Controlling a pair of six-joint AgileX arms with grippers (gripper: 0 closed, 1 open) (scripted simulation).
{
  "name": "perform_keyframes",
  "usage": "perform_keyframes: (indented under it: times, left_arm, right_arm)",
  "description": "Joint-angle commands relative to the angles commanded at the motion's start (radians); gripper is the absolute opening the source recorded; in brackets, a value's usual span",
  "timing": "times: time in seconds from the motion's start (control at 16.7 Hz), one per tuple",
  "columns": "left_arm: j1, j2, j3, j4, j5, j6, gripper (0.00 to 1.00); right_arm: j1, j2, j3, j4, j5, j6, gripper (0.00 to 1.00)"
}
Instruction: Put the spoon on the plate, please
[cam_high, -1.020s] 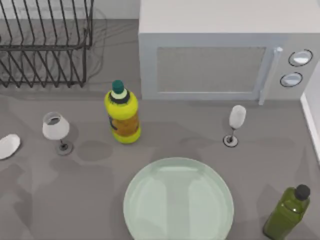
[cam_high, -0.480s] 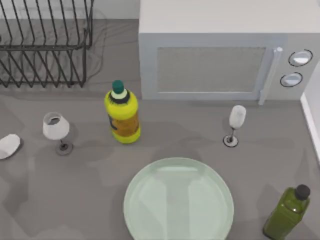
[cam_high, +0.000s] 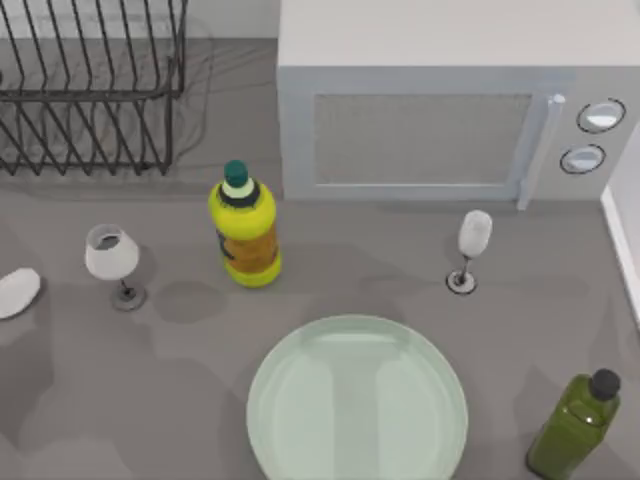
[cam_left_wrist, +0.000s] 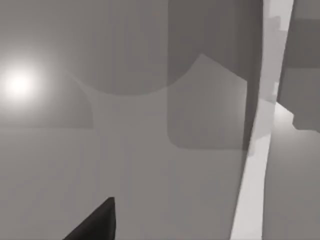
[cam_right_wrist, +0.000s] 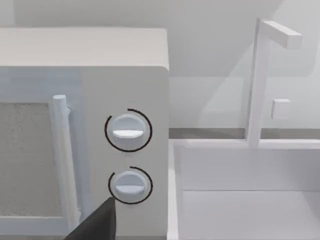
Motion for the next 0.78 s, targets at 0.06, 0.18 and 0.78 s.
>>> perform_keyframes:
  times: [0.06, 0.18, 0.78]
  left_arm:
    - [0.001, 0.024, -0.027, 0.056, 0.0, 0.002, 1.0]
    - [0.002, 0.068, -0.078, 0.153, 0.0, 0.004, 1.0]
    - [0.005, 0.108, -0.123, 0.227, 0.0, 0.007, 0.77]
  right_arm:
    - [0.0, 0.0, 0.0, 0.0, 0.0, 0.0, 1.0]
    - [0.0, 0.0, 0.0, 0.0, 0.0, 0.0, 1.0]
    - [0.0, 0.0, 0.0, 0.0, 0.0, 0.0, 1.0]
